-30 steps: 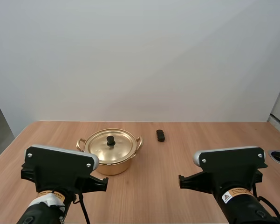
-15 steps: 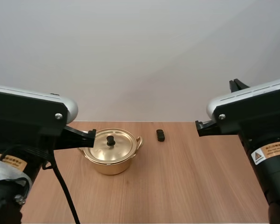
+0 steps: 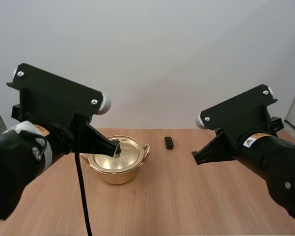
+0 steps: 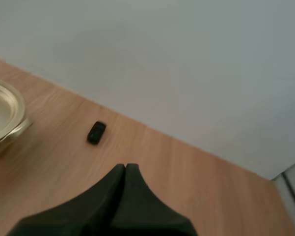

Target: Open the pot, put the car inside, and close it

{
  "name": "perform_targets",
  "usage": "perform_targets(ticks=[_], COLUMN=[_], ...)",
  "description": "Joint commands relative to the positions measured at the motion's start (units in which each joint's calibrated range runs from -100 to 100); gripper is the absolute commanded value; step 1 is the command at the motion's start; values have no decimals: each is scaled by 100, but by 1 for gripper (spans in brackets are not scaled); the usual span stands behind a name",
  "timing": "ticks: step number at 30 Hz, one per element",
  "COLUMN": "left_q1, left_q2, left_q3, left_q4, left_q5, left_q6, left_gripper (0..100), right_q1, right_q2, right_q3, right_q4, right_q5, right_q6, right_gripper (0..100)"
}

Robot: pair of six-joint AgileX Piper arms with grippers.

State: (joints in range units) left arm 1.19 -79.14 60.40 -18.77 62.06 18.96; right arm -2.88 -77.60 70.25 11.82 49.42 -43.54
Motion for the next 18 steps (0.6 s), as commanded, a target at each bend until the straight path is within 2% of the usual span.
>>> perform_targets(ticks=[1,4,7,9,12,15,18], left_q1=[6,6,6,6,6,6,6], left_q2=[2627,3541,4349,4682,4884,5036,5343], left_q3=[-496,-1011,-1438,-1598,-1648,-1648,-1648], left_q4=[-89,-89,-135,-204,-349,-712,-1068], left_q5=[420,588,1278,1620,1721,1721,1566], left_q6=[337,395,225,227,314,490,610], left_gripper=[0,0,0,5,17,31,44], right_q1=[2,2,2,2,2,2,2], right_q2=[689,1021,1385,1695,2168,2579,2767], right_q3=[-113,-340,-615,-801,-1073,-1323,-1423], right_q4=[1076,1131,1373,1551,1760,1790,1790], right_q5=[726,251,83,103,103,269,343], right_q6=[-293,-293,-370,-397,-520,-497,-497], right_gripper=[0,0,0,0,0,25,42])
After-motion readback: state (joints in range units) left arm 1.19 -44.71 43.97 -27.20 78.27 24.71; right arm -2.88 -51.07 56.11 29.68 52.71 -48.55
